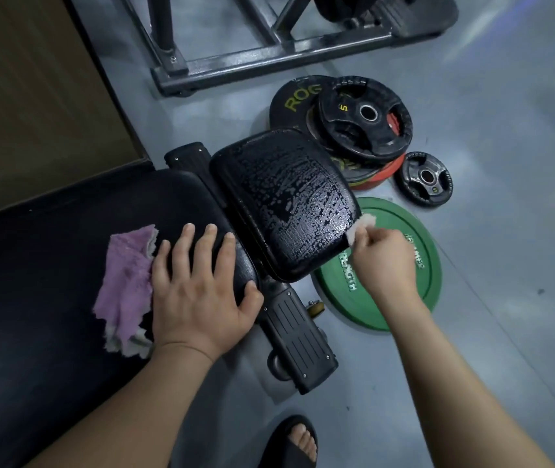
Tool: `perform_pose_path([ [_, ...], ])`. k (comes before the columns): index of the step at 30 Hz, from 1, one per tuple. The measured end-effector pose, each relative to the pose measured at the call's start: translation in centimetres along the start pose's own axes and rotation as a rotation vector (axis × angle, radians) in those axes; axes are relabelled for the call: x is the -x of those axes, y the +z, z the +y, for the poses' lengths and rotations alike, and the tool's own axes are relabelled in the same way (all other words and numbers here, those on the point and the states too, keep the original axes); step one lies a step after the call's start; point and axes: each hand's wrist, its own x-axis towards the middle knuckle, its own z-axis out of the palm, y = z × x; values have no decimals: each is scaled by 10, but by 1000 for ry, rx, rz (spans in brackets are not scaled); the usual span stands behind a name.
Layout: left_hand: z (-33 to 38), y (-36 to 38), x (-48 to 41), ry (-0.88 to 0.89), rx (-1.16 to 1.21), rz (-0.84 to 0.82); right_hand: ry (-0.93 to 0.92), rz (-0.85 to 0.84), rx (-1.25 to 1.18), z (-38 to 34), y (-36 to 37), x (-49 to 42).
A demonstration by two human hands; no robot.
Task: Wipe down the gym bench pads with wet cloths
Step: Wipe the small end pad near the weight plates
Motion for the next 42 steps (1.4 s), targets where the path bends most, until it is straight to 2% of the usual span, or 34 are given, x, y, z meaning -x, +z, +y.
perform_pose_path([
  [3,0,0,0,-2,5,9,-129,211,-86,0,22,-4],
  [6,-1,2,-1,2,4,16,-388,283,-35,-17,42,-7],
  [8,-1,2,-1,5,3,18,-543,259,57,-39,51,-29],
  [13,-1,4,-1,5,-10,24,-600,100,293,-113,57,-97],
  [17,-2,6,-2,11,-12,35,-1015,-51,384,-118,66,-91],
  [18,-2,7,-2,6,-12,40,-1016,-42,385,-110,63,-97],
  [21,-2,6,0,4,-12,42,-708,103,398,-92,50,-111],
  [22,-2,7,-1,4,-8,45,-686,138,420,-91,51,-104],
  [25,-2,7,-1,8,-6,46,-903,12,304,-83,57,-46],
  [27,-2,8,-1,4,-2,47,-972,-9,215,-59,52,-26],
  [31,-2,7,1,-3,11,61,-753,160,213,-31,35,-26],
  [34,-1,8,1,-5,20,63,-790,189,182,-25,44,10],
  [38,0,2,1,-20,25,22,-682,139,198,-22,48,34],
  [42,2,-14,4,-24,20,-103,-590,48,267,-36,48,38],
])
